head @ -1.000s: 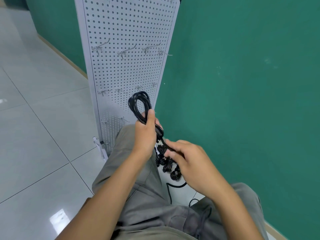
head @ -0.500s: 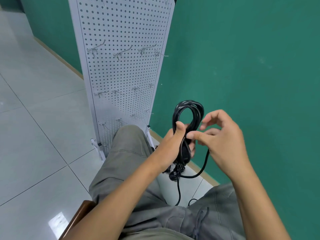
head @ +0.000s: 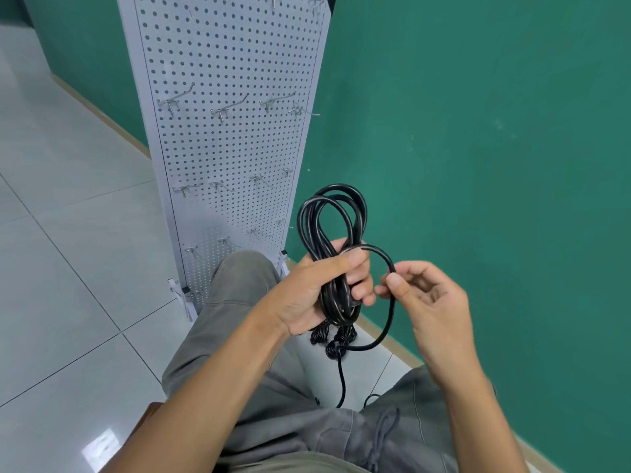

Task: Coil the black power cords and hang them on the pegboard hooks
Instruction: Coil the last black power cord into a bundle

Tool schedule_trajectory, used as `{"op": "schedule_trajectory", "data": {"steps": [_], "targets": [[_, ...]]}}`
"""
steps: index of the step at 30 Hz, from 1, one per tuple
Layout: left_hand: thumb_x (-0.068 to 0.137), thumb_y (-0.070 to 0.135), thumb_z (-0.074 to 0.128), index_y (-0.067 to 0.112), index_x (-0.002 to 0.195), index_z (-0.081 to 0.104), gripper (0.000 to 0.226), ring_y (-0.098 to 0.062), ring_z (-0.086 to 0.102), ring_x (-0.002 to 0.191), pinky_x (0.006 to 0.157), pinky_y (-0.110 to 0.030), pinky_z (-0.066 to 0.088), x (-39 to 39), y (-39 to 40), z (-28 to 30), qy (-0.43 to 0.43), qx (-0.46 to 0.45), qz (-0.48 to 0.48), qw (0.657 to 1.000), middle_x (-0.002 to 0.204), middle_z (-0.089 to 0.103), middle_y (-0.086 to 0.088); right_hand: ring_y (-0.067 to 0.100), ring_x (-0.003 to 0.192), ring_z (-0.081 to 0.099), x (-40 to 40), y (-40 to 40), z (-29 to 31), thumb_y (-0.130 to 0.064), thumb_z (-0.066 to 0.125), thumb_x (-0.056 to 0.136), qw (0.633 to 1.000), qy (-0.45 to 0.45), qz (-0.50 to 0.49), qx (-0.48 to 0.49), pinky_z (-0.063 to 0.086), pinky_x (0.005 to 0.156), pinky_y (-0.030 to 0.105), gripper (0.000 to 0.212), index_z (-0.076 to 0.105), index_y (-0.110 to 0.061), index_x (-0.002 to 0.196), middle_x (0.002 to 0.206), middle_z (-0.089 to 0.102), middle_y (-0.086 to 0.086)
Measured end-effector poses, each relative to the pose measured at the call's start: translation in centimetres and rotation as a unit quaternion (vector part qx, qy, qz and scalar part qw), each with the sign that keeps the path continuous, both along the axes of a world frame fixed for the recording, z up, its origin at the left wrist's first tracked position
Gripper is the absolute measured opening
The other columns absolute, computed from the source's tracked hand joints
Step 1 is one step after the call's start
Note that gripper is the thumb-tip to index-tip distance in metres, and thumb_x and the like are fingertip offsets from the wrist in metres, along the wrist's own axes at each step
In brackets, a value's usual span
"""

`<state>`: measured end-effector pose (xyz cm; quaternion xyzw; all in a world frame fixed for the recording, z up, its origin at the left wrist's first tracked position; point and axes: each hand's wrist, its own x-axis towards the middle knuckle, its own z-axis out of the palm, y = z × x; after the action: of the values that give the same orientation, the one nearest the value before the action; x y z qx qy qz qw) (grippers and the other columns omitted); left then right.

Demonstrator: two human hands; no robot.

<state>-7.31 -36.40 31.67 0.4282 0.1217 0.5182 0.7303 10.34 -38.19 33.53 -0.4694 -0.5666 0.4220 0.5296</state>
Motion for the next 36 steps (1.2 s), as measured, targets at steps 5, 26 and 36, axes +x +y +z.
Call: {"op": "schedule_trajectory", "data": {"steps": [5,26,36], "targets": [[0.100,0.011,0.057,0.012,0.078,0.048,0.024,-0.019,0.046,0.063,0.069,-0.034,0.048,-0.3,0.4,-0.7,0.062,-0.017,0.035,0.997,0.068,0.037,-0.005,0.029,0.078,0.075,-0.8,-0.7,-1.5,-0.003,0.067,0.091,0.999,0.026,-0.036,-0.022,0.060,0.076,0.028,0.003,0.067,-0.001,0.089,0.082,0.075,0.017],[0.092,0.027,0.069,0.007,0.112,0.068,0.028,-0.023,0.051,0.078,0.072,-0.032,0.044,1.2,0.3,-2.7,0.182,-0.078,-0.061,0.978,0.087,0.069,-0.002,-0.017,0.103,0.063,-3.2,0.7,1.7,-0.020,0.065,0.098,0.997,0.057,-0.012,-0.054,0.050,0.075,0.014,0.028,0.064,-0.012,0.071,0.140,0.059,-0.020],[0.104,0.020,0.060,0.005,0.101,0.058,0.016,-0.021,0.061,0.066,0.072,-0.032,0.057,1.6,0.3,-2.5,0.129,-0.117,-0.018,0.985,0.070,0.054,-0.005,0.000,0.107,0.068,-3.7,2.1,1.1,-0.011,0.072,0.092,0.997,0.034,-0.064,0.015,0.054,0.100,0.027,0.012,0.061,-0.015,0.094,0.125,0.069,-0.008]]}}
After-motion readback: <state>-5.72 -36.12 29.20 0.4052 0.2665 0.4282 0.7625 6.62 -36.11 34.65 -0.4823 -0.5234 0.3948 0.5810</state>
